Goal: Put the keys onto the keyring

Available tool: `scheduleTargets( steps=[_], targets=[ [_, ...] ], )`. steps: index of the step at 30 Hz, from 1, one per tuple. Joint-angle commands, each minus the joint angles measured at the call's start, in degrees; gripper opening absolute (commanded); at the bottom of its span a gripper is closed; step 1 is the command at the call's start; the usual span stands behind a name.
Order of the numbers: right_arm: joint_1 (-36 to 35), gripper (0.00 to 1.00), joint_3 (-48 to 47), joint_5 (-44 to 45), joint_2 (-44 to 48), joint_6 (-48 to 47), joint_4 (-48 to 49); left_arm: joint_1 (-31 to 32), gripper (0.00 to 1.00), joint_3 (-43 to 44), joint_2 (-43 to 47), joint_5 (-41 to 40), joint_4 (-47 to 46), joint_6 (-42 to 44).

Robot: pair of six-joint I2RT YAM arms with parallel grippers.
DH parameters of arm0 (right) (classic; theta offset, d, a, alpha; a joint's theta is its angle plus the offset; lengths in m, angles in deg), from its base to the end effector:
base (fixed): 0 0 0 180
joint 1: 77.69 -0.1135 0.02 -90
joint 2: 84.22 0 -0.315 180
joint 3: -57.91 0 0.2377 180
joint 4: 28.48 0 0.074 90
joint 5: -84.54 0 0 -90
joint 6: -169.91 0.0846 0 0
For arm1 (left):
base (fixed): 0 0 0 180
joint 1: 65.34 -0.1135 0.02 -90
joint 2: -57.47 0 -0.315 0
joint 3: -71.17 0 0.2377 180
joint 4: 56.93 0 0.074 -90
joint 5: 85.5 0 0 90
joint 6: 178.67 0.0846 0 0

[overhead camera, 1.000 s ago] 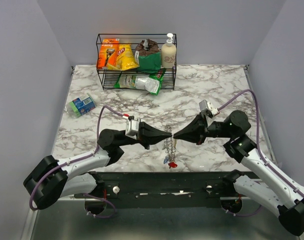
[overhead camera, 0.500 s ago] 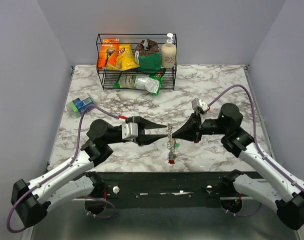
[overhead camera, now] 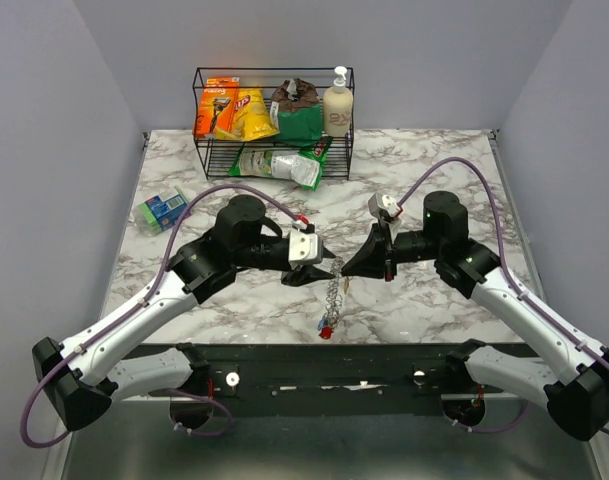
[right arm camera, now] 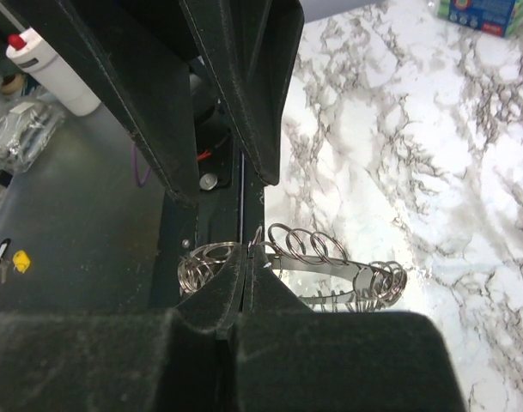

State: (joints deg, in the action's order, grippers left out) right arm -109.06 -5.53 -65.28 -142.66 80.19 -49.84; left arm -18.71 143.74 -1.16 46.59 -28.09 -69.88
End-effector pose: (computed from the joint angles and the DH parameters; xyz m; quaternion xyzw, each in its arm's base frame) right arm 0.1359 0.1685 0.3698 -0.4739 0.5884 0.5257 0.3909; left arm 0.1091 -0.1981 0.4045 0.5840 0.5043 -0.4132 0.4836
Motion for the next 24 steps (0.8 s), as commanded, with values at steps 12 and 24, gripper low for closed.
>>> scheduleTargets(
  steps=[12,24],
  targets=[
    [0.26,0.01,-1.19,-2.68,-1.51,-4.67,-3.72,0.21,0.49,8.49,-9.66,0.81,19.01,10.92],
    [0.26,0.01,-0.58,-3.38,-1.51,-5.11,-3.63,0.30,0.40,10.95,-12.65,1.77,17.69,10.83]
  ],
)
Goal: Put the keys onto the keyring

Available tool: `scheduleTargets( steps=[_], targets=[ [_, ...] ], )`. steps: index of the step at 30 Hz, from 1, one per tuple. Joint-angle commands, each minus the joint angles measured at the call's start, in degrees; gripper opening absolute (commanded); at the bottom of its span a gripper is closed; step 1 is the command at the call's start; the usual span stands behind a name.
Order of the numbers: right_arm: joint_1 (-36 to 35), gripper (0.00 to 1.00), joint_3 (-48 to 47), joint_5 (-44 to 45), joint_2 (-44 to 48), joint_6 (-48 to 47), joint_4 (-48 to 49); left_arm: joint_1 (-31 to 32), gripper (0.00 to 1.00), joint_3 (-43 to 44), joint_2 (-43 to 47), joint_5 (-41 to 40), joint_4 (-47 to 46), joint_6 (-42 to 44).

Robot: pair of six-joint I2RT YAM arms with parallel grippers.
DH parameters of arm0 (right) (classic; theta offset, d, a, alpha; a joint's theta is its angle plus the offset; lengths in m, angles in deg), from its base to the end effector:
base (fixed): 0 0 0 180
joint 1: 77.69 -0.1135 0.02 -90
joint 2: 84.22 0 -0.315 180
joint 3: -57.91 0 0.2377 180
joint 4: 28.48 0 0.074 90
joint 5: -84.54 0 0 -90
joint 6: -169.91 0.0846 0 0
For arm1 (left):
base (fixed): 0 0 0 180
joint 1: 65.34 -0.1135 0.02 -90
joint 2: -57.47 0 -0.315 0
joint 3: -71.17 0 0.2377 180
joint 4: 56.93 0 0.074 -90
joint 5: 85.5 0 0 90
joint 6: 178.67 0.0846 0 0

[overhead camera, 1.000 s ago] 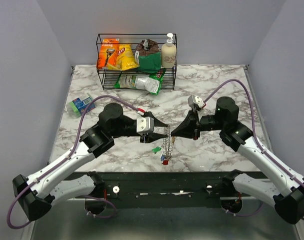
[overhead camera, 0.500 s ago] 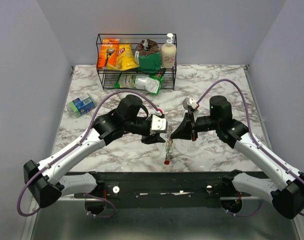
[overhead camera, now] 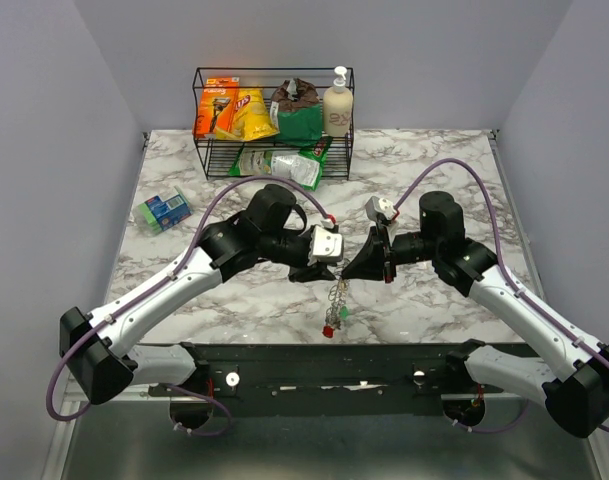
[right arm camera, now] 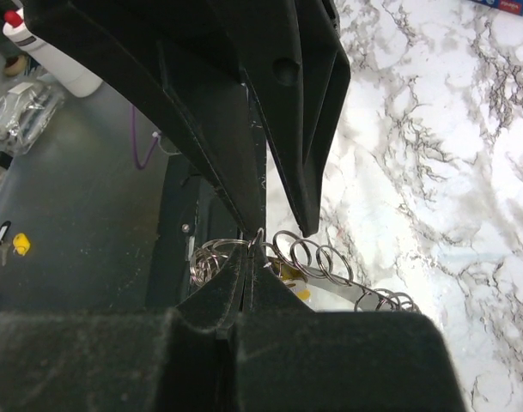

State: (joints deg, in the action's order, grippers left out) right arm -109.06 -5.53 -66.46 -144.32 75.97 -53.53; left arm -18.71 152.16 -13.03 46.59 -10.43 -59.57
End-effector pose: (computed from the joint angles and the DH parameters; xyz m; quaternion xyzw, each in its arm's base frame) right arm 0.1383 0.1710 0.3579 -0.4877 0.5931 0.5227 0.3702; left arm 0.1368 -0.2274 0.3733 0.6391 0.5565 -0.3808 0.3699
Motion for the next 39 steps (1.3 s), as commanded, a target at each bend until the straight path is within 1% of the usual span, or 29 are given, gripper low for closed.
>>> scheduleTargets(
  steps=[1,4,6,10,16,18,19,21,22,23,26,30,31,33,34,36,37,39],
  targets=[
    [0.26,0.01,-0.49,-2.11,0.15,-0.89,0.07,0.21,0.38,2.71,-0.95,1.77,0.03,0.69],
    [0.18,0.01,-0.49,-2.03,0.24,-0.89,0.07,0.21,0.32,3.24,-1.39,2.04,0.29,0.60],
    [0.26,0.01,-0.31,-1.94,0.42,-0.98,0.15,0.30,0.31,3.33,-1.75,2.30,0.64,0.78],
    [0.26,0.01,-0.31,-1.85,0.50,-0.89,0.24,0.21,0.22,3.68,-2.27,2.21,1.08,1.13],
    [0.26,0.01,-0.14,-1.59,0.68,-0.71,0.50,0.21,0.24,4.12,-2.80,3.00,1.34,0.96],
    [0.26,0.01,-0.05,-1.67,0.77,-0.71,0.50,0.21,0.22,4.12,-2.80,3.27,1.26,1.13],
    [0.26,0.01,0.04,-1.59,0.77,-0.71,0.59,0.21,0.18,4.03,-2.63,3.27,1.26,1.22],
    [0.26,0.01,0.04,-1.41,0.77,-0.63,0.68,0.21,0.12,4.12,-2.80,3.35,1.26,1.39],
    [0.26,0.01,0.04,-1.41,0.77,-0.54,0.68,0.30,0.05,4.12,-2.98,3.79,1.43,1.22],
    [0.26,0.01,-0.05,-1.41,0.86,-0.45,0.68,0.21,0.01,4.21,-2.98,3.97,1.43,1.39],
    [0.26,0.01,0.30,-1.15,1.03,-0.36,0.94,0.21,0.00,4.12,-2.98,4.06,1.87,1.75],
    [0.26,0.02,0.13,0.69,1.38,0.60,1.47,0.21,0.00,2.81,-2.01,3.62,-0.67,0.43],
    [0.26,0.07,0.39,1.31,1.56,1.48,1.91,0.21,0.00,1.50,-1.58,3.44,-1.72,-0.09],
    [0.26,0.14,0.65,4.37,2.17,2.62,2.87,0.21,0.00,-0.44,-0.08,2.66,-6.37,-2.46],
    [0.26,0.22,0.65,6.04,2.35,3.76,3.14,0.21,0.00,-2.36,0.45,2.48,-7.96,-3.25],
    [0.26,0.28,-0.05,9.21,2.79,5.87,3.14,0.21,0.00,-4.13,1.68,2.65,-12.77,-6.24],
    [0.26,0.36,-0.14,9.49,2.88,6.40,3.14,0.21,0.00,-5.80,2.12,2.74,-14.02,-6.77],
    [0.18,0.45,-0.31,10.97,3.49,7.37,3.40,0.30,0.00,-7.74,3.00,2.39,-18.66,-9.23]
  ],
)
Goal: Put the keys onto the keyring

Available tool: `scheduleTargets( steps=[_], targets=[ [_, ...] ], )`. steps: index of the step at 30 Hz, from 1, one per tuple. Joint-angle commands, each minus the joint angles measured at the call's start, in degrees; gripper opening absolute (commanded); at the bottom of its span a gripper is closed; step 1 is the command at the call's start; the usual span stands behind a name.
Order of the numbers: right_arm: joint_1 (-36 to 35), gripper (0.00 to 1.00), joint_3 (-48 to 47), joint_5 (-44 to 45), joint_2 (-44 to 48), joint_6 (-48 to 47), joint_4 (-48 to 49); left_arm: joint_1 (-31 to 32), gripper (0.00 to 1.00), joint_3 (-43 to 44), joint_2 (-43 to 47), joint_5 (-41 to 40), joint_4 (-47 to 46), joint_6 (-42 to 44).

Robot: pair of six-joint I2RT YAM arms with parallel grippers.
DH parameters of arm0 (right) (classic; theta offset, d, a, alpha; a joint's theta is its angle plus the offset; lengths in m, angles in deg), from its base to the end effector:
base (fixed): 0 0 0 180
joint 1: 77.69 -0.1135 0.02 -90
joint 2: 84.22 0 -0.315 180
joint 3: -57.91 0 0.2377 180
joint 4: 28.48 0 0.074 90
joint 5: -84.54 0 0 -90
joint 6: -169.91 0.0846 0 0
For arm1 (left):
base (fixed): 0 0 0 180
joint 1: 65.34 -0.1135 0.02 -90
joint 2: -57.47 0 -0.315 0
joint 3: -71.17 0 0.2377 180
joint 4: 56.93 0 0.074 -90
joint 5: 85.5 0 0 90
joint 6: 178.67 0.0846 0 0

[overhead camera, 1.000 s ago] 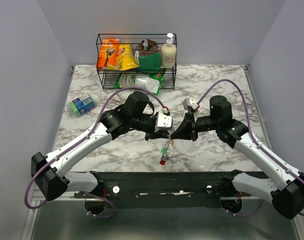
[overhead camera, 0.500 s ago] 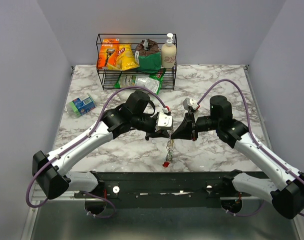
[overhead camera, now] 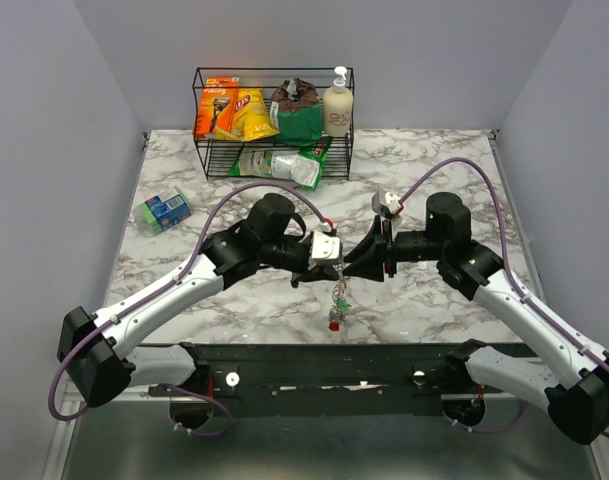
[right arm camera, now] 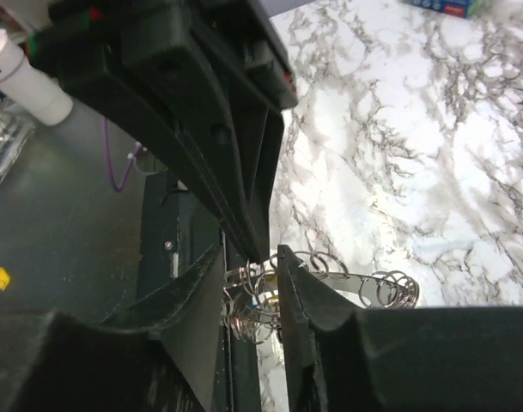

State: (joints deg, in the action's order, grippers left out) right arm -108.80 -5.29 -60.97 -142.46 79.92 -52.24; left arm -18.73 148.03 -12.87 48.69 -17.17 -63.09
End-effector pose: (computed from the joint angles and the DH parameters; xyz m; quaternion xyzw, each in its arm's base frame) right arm 0.1407 0.1663 0.3626 -0.4541 0.6205 0.5030 0.3947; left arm 0.1377 -0.2315 0.3633 0.6247 0.5534 -0.4058 0.3726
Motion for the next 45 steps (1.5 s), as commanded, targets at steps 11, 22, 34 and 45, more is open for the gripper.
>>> scheduleTargets(
  steps=[11,22,34,45],
  targets=[
    [-0.09,0.75,1.29,11.91,6.47,6.93,3.87,0.24,0.00,-19.07,8.99,-5.50,-40.42,-19.42],
    [1.49,0.76,1.64,11.65,8.31,9.92,4.31,0.15,0.00,-28.92,10.84,-9.64,-65.30,-29.18],
    [3.16,0.76,4.19,11.12,10.16,10.54,4.67,-0.12,0.00,-30.86,9.88,-10.78,-68.04,-30.24],
    [4.13,0.80,6.74,14.72,10.43,10.98,5.02,-0.20,0.00,-31.21,8.65,-12.63,-66.37,-29.80]
  ],
)
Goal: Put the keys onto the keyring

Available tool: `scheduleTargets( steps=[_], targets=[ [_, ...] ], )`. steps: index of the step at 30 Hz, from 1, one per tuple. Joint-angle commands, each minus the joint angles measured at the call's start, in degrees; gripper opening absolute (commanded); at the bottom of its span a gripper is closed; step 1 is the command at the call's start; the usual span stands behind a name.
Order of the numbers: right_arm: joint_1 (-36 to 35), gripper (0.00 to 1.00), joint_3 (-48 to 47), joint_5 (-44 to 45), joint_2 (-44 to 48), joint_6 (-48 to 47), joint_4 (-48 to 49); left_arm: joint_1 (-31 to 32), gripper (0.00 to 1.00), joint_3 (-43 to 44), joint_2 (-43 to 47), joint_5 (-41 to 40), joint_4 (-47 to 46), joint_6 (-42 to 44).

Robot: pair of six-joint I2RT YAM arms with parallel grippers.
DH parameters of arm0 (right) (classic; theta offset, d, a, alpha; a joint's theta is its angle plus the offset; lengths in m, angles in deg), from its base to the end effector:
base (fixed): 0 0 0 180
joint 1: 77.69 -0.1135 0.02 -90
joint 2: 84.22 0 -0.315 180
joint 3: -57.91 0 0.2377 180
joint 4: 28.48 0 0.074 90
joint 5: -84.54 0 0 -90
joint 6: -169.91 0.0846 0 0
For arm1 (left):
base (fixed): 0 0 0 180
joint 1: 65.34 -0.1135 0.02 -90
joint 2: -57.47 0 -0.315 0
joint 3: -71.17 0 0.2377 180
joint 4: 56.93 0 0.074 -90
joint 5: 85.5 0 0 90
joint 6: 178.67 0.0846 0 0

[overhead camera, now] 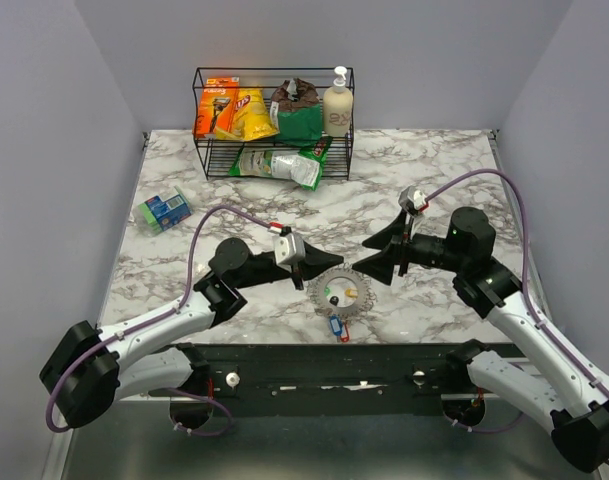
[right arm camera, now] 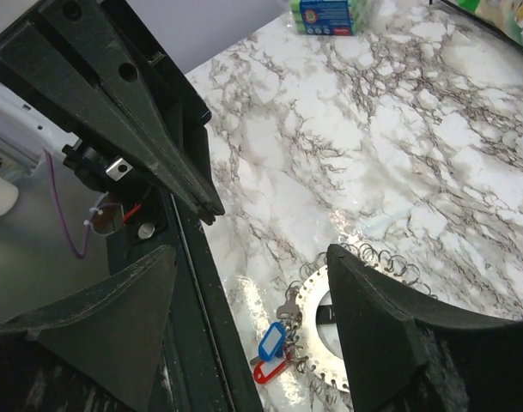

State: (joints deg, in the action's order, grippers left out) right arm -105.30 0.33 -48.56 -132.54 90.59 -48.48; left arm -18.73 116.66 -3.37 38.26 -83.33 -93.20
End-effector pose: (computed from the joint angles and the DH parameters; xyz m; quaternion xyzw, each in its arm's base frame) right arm 0.1314 0.1340 0.3617 -0.3372 0.6741 0.4618 0.4677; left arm 0.1289 -0.2048 0.3533 0.4276 0.4873 -0.4853 0.5866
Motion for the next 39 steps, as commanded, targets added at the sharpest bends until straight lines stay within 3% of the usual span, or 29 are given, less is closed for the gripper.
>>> scheduleTargets(
  steps=[1,3,6,7,10,13,15,39],
  targets=[
    [0.81,0.80,1.30,2.57,0.33,0.31,1.60,-0.29,0.00,0.50,-1.30,-2.38,0.05,0.23],
    [0.81,0.81,1.74,3.19,0.06,0.40,1.78,-0.29,0.03,1.03,-2.61,-2.29,0.67,-0.30],
    [0.90,0.85,3.32,5.37,0.59,0.92,2.66,-0.29,0.27,1.65,-4.55,-1.77,1.03,-0.91],
    [0.98,0.86,4.19,5.73,0.68,1.01,3.19,-0.29,0.40,1.56,-4.90,-1.85,0.76,-1.26],
    [1.16,0.91,4.73,6.53,1.55,1.10,3.28,-0.38,0.63,1.03,-5.78,-2.47,-0.55,-2.49],
    [1.07,0.95,5.34,7.58,2.43,0.93,3.63,-0.29,0.78,0.59,-5.69,-3.17,-1.52,-2.41],
    [1.07,0.98,5.61,8.37,2.87,0.92,3.63,-0.38,0.99,0.50,-5.34,-3.70,-1.61,-2.23],
    [1.16,1.00,4.73,8.46,2.26,1.19,4.07,-0.47,0.99,-0.02,-3.06,-5.63,-0.74,-1.09]
  ],
)
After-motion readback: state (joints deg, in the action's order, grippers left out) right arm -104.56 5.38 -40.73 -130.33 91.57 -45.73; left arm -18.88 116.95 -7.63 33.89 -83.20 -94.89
